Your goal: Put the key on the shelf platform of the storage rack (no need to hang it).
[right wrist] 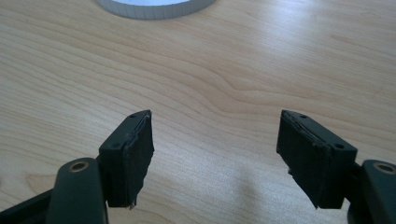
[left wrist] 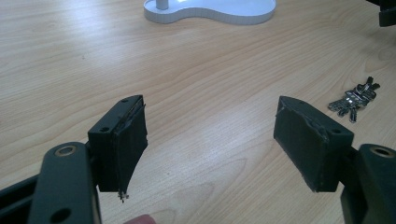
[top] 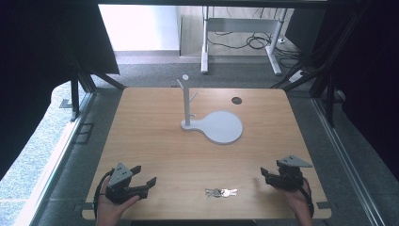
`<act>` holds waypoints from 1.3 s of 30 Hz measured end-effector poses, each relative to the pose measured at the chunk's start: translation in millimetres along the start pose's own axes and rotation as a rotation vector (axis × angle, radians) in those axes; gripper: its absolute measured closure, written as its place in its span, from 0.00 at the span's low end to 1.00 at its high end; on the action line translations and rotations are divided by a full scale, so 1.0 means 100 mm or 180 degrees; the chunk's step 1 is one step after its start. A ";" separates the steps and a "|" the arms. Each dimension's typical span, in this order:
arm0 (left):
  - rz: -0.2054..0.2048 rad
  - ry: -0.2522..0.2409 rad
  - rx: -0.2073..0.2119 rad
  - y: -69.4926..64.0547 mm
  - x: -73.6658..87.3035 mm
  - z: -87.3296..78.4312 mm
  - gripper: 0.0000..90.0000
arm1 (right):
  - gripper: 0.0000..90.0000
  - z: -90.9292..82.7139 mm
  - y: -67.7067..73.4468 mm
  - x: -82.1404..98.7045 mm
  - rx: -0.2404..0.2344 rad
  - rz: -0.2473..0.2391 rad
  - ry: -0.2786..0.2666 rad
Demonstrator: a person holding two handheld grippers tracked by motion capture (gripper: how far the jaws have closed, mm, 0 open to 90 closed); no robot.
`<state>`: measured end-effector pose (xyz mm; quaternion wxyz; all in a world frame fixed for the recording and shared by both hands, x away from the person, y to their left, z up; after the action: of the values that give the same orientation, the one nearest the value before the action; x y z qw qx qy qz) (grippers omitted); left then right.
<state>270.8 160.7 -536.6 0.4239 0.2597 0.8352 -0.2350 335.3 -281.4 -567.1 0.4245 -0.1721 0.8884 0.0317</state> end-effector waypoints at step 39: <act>-0.0112 0.0077 0.0106 0.00 0.03 -0.03 0.28 | 0.47 -0.25 0.40 -0.48 -0.0820 -0.0797 0.0276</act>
<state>267.4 163.3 -537.0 0.4052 0.2548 0.8407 -0.2531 332.0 -235.8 -518.0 0.3608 -0.3354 0.8661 0.0847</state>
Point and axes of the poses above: each handheld gripper's, and its own axes: z roughly forward along the jaws, x roughly out of its underside, y roughly to its left, the point moved 9 cm from there along z, roughly forward along the jaws, and after that the axes turned 6 degrees about x, right-handed, at the moved point
